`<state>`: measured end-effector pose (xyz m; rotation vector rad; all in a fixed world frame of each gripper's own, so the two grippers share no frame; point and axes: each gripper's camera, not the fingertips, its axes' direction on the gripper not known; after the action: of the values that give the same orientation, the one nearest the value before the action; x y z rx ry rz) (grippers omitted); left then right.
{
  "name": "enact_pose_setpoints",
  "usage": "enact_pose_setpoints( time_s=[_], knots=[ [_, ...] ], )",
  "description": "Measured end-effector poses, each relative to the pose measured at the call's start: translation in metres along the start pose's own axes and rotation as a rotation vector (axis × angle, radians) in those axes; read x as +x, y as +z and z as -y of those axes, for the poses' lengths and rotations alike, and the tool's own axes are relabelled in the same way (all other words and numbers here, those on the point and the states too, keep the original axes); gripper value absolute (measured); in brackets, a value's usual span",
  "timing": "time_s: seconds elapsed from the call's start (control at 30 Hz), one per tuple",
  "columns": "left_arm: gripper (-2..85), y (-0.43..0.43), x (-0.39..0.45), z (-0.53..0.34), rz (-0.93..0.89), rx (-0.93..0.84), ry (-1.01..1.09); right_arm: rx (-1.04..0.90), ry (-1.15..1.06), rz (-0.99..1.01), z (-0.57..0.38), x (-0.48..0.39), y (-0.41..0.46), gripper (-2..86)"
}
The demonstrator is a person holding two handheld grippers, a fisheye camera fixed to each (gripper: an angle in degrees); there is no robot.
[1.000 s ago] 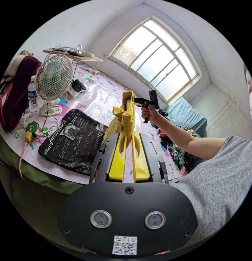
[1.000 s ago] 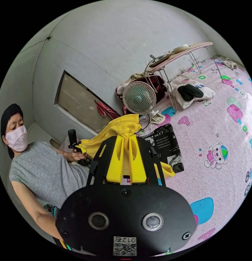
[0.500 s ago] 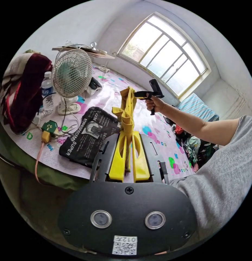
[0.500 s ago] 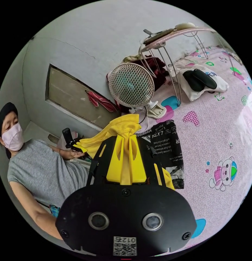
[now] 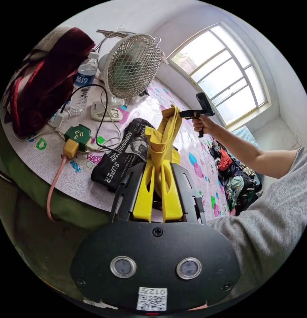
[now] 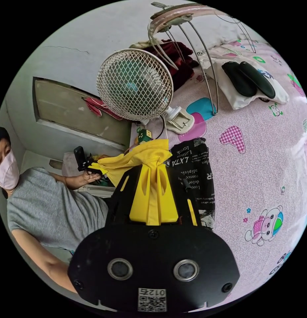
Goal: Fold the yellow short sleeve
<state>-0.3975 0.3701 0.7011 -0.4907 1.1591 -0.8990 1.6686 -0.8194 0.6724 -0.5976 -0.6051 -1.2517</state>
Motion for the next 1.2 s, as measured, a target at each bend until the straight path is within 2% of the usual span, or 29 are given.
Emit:
enact_pose_setpoints(
  time_s=[0.17,0.37,0.5,0.6,0.7,0.8,0.87,0.97,1.07,1.2],
  knots=[
    [4.0,0.015,-0.049,0.016,0.012,-0.066,-0.115,-0.112,0.049,-0.047,-0.032,0.009,0.075,1.1],
    [3.9,0.006,-0.051,0.039,0.053,-0.056,-0.038,0.019,0.06,-0.016,-0.081,0.01,0.056,1.7],
    [3.7,0.006,-0.075,0.049,0.049,-0.037,-0.117,0.043,0.055,-0.056,-0.079,0.006,0.061,3.1],
    [3.4,0.016,-0.103,0.057,0.025,-0.083,-0.225,-0.058,0.149,-0.128,-0.063,0.019,0.08,5.9],
    [3.1,0.021,-0.126,0.067,-0.037,-0.112,-0.303,-0.068,0.181,-0.161,-0.065,0.02,0.047,6.8],
    [2.6,0.023,-0.134,0.08,-0.049,-0.144,-0.318,0.02,0.274,-0.142,-0.105,0.037,-0.032,7.1],
    [2.4,0.021,-0.135,0.088,-0.039,-0.156,-0.306,0.131,0.391,-0.11,-0.166,0.056,-0.099,6.9],
    [2.0,0.015,-0.136,0.098,-0.045,-0.152,-0.311,0.213,0.584,-0.109,-0.259,0.079,-0.152,7.5],
    [1.8,0.009,-0.137,0.105,-0.06,-0.147,-0.326,0.272,0.781,-0.052,-0.341,0.098,-0.169,8.1],
    [1.7,0.007,-0.137,0.116,-0.052,-0.17,-0.328,0.361,0.889,0.066,-0.367,0.107,-0.17,8.8]
  ],
)
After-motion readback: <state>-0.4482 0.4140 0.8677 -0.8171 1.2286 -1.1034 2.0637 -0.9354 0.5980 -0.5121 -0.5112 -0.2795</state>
